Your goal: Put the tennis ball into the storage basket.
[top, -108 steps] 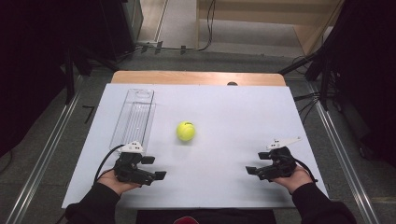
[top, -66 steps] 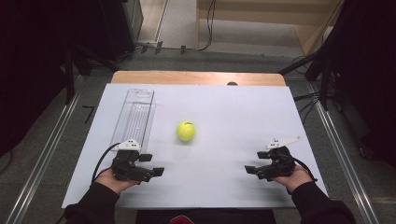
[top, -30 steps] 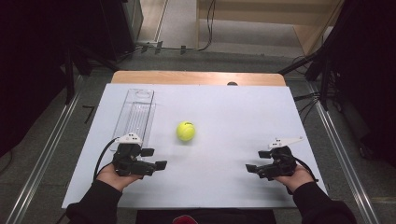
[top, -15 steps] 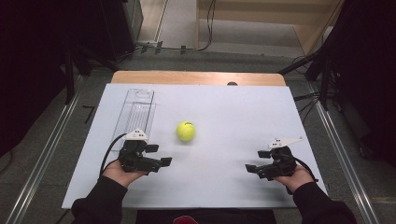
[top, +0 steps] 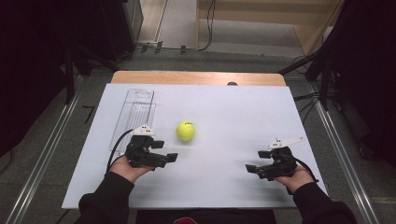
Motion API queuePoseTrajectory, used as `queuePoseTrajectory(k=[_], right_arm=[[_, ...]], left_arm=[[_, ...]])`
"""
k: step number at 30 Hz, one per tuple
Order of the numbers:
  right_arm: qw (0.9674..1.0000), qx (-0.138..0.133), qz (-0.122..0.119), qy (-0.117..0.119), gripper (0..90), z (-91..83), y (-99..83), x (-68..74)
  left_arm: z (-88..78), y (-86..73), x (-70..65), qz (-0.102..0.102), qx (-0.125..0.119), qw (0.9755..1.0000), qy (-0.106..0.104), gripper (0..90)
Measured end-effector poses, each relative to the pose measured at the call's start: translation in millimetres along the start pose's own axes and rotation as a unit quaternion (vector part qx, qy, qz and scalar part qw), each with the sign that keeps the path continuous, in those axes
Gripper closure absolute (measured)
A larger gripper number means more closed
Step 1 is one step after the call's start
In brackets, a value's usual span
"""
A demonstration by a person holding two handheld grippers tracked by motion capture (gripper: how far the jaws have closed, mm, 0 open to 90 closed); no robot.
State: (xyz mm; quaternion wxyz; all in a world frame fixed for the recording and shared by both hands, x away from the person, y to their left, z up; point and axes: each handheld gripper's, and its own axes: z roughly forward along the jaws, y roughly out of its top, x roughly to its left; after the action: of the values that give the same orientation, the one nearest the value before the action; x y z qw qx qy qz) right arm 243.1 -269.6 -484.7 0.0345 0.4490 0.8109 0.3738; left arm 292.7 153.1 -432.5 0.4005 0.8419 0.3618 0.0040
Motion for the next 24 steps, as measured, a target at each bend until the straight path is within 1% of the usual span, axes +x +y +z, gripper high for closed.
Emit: queuePoseTrajectory(k=[1,3,4,5,7,11,16,19,22,24], right_arm=[[1.0,0.001,0.001,0.0,13.7,-0.1,-0.1,0.1],[1.0,0.0,0.001,0.001,13.7,-0.2,-0.1,0.3],[1.0,0.0,0.001,0.001,13.7,-0.2,-0.1,0.3],[1.0,-0.001,-0.001,0.0,13.7,-0.1,0.1,0.2],[1.0,-0.002,-0.004,-0.001,13.7,-0.8,0.7,-0.2],[1.0,-0.002,-0.002,-0.002,13.7,-1.5,0.7,-0.3],[1.0,-0.001,-0.005,-0.002,13.7,-1.0,1.1,0.6],[1.0,-0.002,-0.005,-0.001,13.7,-1.0,1.1,1.0],[1.0,-0.002,-0.005,-0.001,13.7,-1.0,1.1,1.0],[1.0,-0.002,-0.005,0.0,13.7,-1.0,1.2,0.9]], left_arm=[[1.4,1.4,-0.2,0.0,0.0,1.0,-0.002,21.4],[4.9,4.4,-1.8,-0.002,0.0,1.0,0.004,21.4],[6.0,6.0,-1.9,0.004,0.004,1.0,0.006,21.4],[7.3,7.1,-2.2,0.004,0.004,0.9999,0.009,21.4],[9.1,8.9,-2.1,0.001,0.002,1.0,0.007,21.4],[12.4,12.1,-3.3,-0.003,-0.006,1.0,0.007,21.4],[18.4,16.6,-3.4,-0.007,-0.002,1.0,0.002,21.5],[21.2,18.3,-2.0,-0.014,-0.002,0.9999,0.001,21.4],[24.3,21.7,-0.1,-0.01,0.002,0.9999,0.008,21.2],[24.7,23.0,0.4,-0.01,0.002,0.9999,0.007,21.2]])
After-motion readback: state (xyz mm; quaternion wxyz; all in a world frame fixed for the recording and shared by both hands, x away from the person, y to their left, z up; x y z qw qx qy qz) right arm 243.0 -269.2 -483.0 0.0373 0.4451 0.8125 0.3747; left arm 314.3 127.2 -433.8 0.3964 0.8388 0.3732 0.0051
